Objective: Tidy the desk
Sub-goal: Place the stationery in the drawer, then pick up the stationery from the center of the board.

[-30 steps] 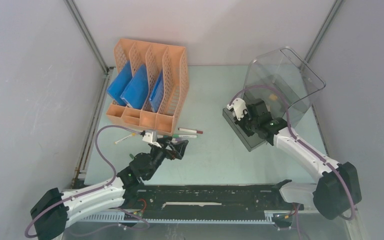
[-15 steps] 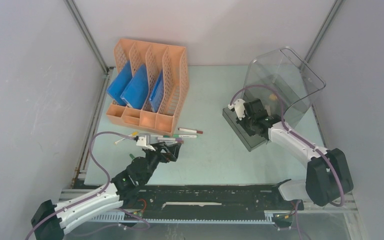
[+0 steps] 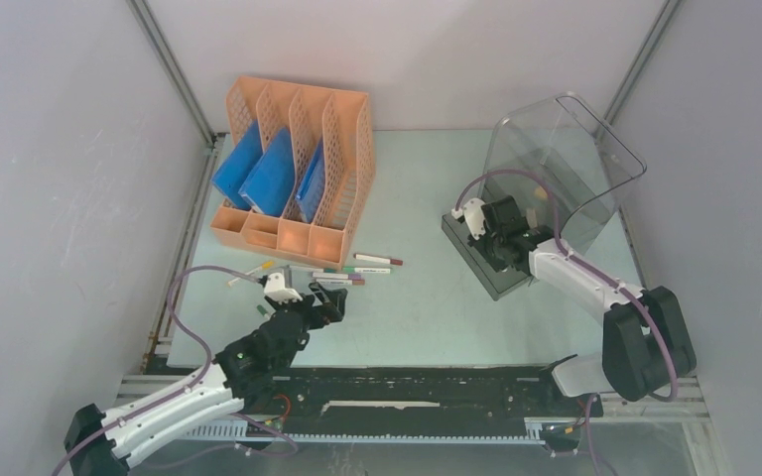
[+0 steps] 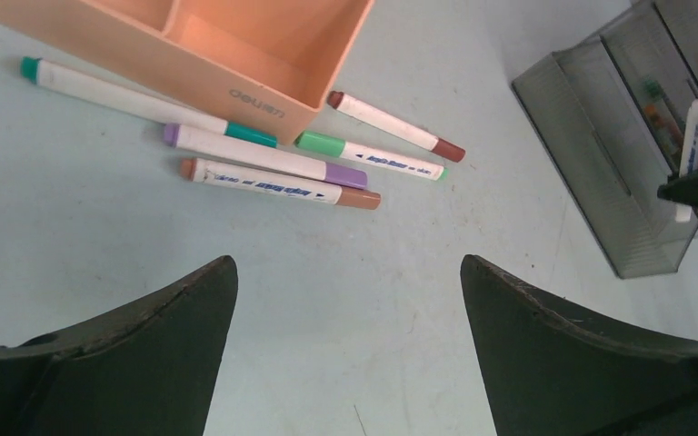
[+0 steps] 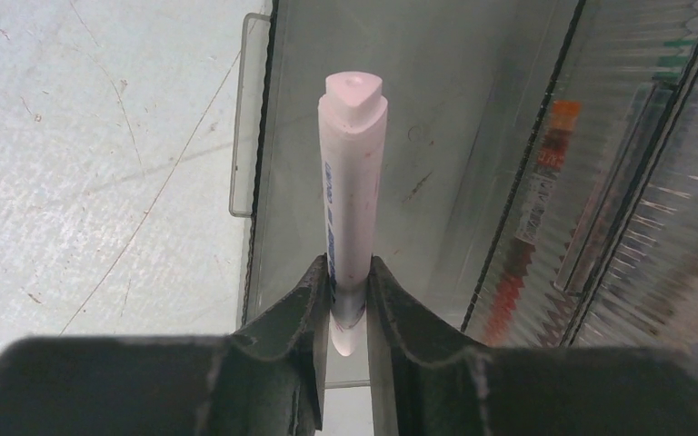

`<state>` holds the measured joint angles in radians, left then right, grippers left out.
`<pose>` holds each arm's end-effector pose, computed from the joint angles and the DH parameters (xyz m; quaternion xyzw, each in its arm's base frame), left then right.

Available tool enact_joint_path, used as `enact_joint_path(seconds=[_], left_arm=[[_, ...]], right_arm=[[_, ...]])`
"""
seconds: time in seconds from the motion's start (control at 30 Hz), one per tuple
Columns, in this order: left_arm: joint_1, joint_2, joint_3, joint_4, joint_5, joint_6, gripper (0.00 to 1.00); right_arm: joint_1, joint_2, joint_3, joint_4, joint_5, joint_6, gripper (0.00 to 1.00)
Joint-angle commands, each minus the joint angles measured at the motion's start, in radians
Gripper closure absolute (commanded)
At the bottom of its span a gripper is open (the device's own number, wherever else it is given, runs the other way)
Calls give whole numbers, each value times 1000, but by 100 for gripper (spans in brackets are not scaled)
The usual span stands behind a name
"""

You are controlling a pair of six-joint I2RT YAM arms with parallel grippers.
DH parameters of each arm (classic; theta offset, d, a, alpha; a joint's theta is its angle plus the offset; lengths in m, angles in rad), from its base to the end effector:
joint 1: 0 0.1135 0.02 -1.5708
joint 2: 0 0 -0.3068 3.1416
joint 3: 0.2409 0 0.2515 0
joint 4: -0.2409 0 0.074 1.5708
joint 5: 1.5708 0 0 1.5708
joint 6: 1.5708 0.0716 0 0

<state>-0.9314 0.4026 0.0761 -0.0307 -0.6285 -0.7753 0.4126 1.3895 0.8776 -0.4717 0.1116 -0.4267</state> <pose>0.1006 -0.0647 0.1661 -0.1148 0.7926 -0.2417 0.5479 0.2665 0.1079 0.2271 -0.3747 0.8794 -0.0554 0.2886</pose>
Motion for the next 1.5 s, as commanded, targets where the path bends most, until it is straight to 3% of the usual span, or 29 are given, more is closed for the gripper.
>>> enact_joint_path(seconds=[0.0,0.3,0.7,0.93,1.03,1.17,1.47], left_arm=[[6,-33,58,-129,-91,-106,0],[6,-45,107,-279,-163,-178,0],[6,99,222,-569,-260,-415,0],[6,197,272,-703,-289,-575,2],[5,233,278,-736,-304,-632,8],[13,272,293,-766,-296,-661,16],[56,371,346,-867,-229,-717,17]], right_arm=[[-15,-17,0,17,-1,-14,72],[-46,-67,0,4,-49,-15,60],[-39,-150,11,-56,-163,-46,49],[-20,-162,12,-65,-169,-60,48],[-7,-165,11,-65,-162,-65,47],[6,-171,12,-65,-158,-67,47],[18,-184,12,-66,-154,-72,46]])
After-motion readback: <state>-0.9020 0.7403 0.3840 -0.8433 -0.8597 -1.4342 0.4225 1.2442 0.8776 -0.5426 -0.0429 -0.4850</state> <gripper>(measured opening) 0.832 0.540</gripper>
